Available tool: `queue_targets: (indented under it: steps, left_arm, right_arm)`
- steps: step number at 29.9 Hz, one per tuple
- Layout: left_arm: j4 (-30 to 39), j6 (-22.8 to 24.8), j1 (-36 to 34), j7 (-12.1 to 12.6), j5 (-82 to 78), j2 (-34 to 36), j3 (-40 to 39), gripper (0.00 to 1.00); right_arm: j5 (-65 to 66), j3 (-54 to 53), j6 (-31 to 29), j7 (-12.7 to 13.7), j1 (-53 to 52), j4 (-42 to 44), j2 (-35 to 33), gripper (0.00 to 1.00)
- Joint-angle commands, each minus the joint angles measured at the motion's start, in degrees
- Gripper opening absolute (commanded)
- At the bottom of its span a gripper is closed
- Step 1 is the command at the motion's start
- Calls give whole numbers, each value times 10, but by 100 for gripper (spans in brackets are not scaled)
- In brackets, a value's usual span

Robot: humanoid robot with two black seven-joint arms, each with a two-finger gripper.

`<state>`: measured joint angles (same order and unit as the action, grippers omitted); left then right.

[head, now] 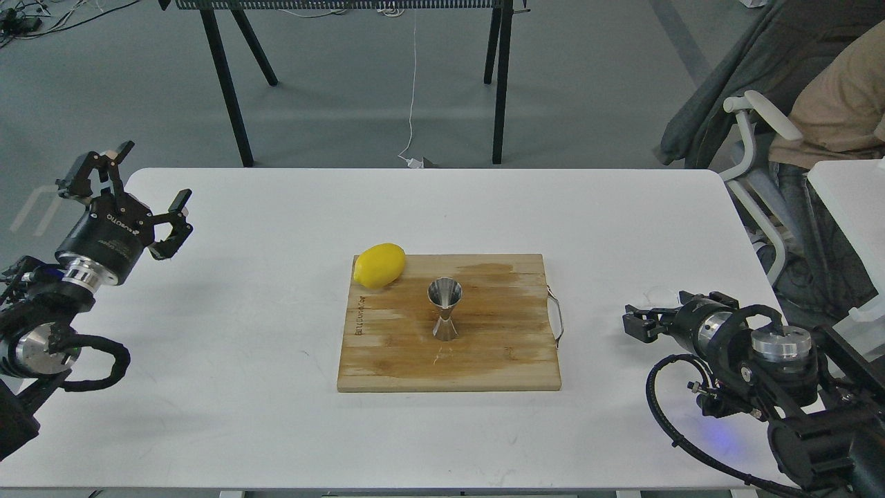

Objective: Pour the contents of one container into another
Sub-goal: 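Lower the right gripper to the clear glass cup and grasp it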

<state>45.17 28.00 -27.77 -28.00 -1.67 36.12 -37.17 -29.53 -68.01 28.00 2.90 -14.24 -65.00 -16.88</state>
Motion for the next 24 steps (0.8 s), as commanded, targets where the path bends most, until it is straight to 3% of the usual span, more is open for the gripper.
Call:
queue_targets:
  steps: [1, 13, 24]
  left_arm:
    - [0, 0, 0, 0, 0, 0, 0, 99]
    - [-19, 0, 0, 0, 0, -13, 0, 99]
    - [-20, 0, 0, 0, 0, -13, 0, 99]
  right_arm:
    - [0, 1, 0, 0, 0, 0, 1, 85]
    - [1, 16, 0, 0, 0, 0, 2, 65]
    - [1, 17, 0, 0, 2, 0, 1, 56]
